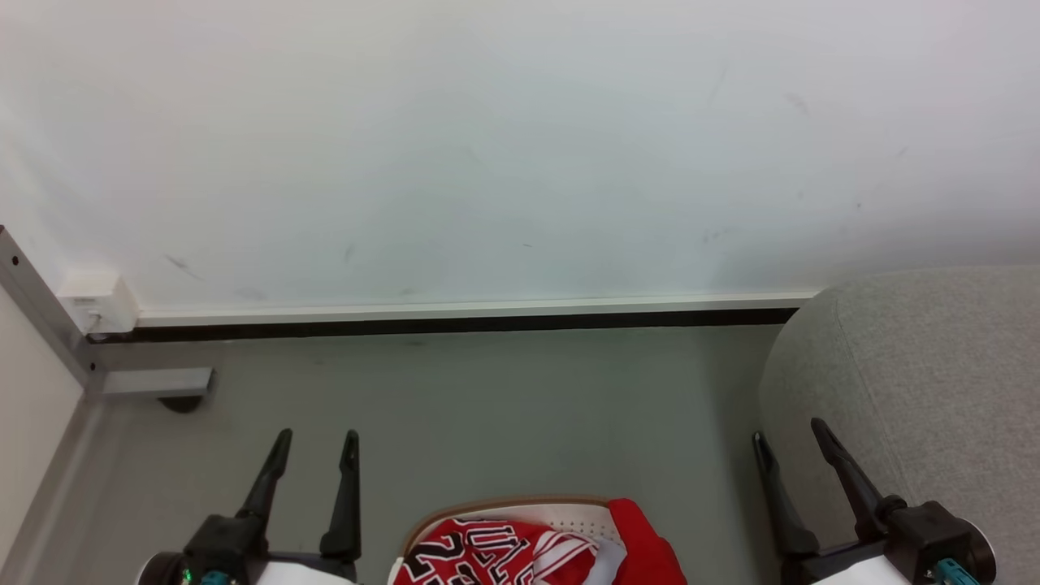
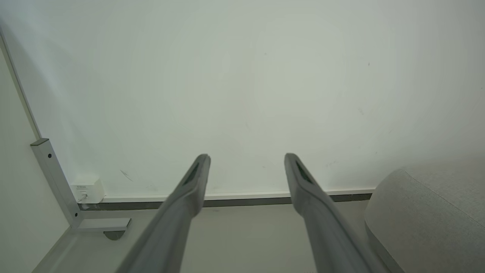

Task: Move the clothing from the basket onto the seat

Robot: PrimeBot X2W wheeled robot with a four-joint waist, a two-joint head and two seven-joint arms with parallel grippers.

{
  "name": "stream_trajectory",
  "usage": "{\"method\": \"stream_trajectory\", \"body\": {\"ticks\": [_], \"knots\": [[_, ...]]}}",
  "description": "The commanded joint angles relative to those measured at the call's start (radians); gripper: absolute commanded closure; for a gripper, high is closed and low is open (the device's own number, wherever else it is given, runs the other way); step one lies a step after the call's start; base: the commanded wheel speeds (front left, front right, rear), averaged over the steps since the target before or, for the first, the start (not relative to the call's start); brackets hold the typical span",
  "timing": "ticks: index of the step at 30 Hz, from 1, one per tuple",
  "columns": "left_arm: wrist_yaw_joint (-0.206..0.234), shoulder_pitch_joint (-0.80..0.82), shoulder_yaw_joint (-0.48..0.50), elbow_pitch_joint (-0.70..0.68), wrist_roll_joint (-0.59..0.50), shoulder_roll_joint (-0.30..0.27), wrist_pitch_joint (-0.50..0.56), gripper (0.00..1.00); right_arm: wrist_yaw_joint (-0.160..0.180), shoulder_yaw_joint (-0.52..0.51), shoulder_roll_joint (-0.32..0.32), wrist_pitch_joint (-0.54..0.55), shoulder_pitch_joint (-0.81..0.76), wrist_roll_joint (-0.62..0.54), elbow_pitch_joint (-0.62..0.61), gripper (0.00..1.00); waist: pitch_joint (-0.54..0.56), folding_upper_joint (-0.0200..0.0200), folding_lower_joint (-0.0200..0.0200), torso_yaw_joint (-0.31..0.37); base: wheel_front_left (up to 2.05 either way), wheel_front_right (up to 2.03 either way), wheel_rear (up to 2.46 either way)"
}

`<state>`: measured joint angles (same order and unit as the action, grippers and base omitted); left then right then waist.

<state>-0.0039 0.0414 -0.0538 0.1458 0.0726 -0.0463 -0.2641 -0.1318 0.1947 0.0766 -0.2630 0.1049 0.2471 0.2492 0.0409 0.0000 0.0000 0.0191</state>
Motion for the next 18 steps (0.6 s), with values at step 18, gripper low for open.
{"method": "stream_trajectory", "body": {"ticks": [18], "knots": [[-0.005,0.088,-0.012,0.142,-0.012,-0.007,-0.001,0.0,0.002,-0.029,0.002,-0.001,0.07,0.009,-0.034,0.0,-0.171,0.0,0.0,0.196,0.0,0.0,0.0]]}}
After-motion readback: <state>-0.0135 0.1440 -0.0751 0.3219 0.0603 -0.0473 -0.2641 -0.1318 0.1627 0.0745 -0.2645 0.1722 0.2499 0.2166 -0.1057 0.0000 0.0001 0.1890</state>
